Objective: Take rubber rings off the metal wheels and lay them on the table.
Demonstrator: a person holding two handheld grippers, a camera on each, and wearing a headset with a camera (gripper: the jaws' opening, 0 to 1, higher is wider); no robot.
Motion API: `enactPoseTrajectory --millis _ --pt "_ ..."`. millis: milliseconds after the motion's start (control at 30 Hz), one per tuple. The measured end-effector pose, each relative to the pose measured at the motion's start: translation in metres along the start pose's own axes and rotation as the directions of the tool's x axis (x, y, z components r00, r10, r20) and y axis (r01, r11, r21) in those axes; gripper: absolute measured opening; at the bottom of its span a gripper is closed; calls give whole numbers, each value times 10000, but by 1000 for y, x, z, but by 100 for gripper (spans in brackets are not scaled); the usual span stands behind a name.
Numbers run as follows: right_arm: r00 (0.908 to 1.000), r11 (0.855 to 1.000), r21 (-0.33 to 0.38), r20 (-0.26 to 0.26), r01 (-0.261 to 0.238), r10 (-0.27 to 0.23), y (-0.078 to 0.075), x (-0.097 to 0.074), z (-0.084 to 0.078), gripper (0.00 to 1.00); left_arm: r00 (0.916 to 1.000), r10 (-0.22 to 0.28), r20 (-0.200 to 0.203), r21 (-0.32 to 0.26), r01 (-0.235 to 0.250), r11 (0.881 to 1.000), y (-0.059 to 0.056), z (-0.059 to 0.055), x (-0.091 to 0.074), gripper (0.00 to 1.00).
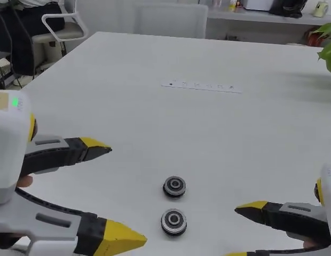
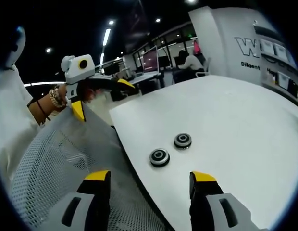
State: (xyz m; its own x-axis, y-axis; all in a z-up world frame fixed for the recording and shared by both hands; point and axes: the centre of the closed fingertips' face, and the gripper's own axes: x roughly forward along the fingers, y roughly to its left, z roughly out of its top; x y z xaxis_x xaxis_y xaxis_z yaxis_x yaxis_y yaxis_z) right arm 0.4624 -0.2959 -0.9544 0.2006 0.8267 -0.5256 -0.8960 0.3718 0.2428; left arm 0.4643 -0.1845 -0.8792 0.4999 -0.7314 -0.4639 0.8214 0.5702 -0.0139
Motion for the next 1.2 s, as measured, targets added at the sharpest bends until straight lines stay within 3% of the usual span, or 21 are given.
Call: enactPoseTrajectory --millis 267,533,733,867,1067,1200 --pt "9992 9993 133 192 338 -340 -8 6 6 64 9982 -606 20 362 604 9975 1 2 8 87" --pt "9990 9996 -35 347 274 -273 -11 18 30 63 9935 -1136 -44 811 1136 9902 3 6 10 83" --pt "9999 9959 -889 -72 148 -155 -15 29 42 62 9901 -1396 139 965 1376 9858 7 11 13 81" --pt "9999 9938 -1110 -122 -115 102 -13 33 55 62 9902 -1391 -94 1328 1391 9813 17 11 19 82" --pt "9989 9840 -1775 -463 -160 79 -20 42 70 61 9858 -1665 224 1686 1605 9725 28 22 29 77" --pt "9995 9802 -1976 -299 -101 43 -25 48 82 60 9810 -1885 452 1829 1773 9670 35 31 40 72"
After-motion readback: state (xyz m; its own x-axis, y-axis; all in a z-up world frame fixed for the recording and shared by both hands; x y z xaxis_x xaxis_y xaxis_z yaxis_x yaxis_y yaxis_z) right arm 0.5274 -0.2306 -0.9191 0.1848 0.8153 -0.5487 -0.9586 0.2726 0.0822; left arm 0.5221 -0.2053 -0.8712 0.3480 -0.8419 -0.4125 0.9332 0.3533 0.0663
